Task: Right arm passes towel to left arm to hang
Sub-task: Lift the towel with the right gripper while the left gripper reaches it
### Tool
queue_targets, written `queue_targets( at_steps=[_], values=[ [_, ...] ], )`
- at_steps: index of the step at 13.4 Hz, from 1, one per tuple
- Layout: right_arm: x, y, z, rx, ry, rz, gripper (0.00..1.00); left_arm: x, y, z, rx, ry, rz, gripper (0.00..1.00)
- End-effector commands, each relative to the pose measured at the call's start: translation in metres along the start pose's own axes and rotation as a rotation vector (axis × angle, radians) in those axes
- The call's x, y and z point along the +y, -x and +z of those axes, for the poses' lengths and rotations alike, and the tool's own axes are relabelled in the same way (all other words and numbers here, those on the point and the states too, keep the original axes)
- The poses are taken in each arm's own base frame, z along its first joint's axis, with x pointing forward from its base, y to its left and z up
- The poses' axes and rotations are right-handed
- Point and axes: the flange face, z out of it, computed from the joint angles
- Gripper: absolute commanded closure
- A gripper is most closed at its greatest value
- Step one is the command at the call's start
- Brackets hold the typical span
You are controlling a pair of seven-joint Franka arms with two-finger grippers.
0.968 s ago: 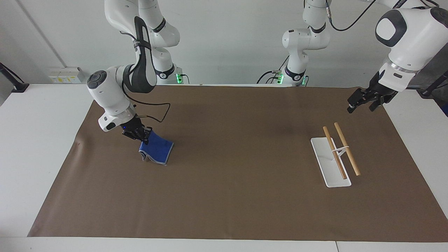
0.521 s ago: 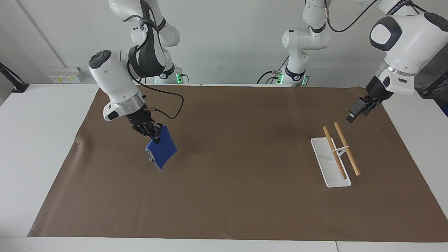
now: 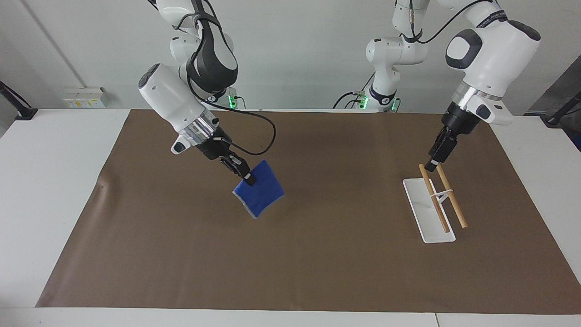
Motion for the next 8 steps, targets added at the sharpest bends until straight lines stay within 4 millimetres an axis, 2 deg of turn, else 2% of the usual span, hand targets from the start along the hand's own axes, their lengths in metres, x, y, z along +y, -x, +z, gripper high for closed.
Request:
queue_targets(
  at_steps=[1, 3, 5, 8],
  values=[
    [-0.014, 0.018, 0.021, -0.041, -0.125, 0.178, 1.00, -0.002, 0.028, 0.013, 0.018, 0.086, -0.186, 0.00],
    [-0.020, 0.037, 0.036, -0.060, -0.200, 0.315, 1.00, 0.006, 0.045, 0.034, 0.008, 0.104, -0.250, 0.00],
    [-0.025, 0.058, 0.050, -0.085, -0.293, 0.464, 1.00, 0.018, 0.067, 0.065, -0.009, 0.142, -0.333, 0.00],
    [-0.028, 0.077, 0.058, -0.127, -0.350, 0.559, 1.00, 0.022, 0.088, 0.083, -0.021, 0.188, -0.374, 0.00]
  ],
)
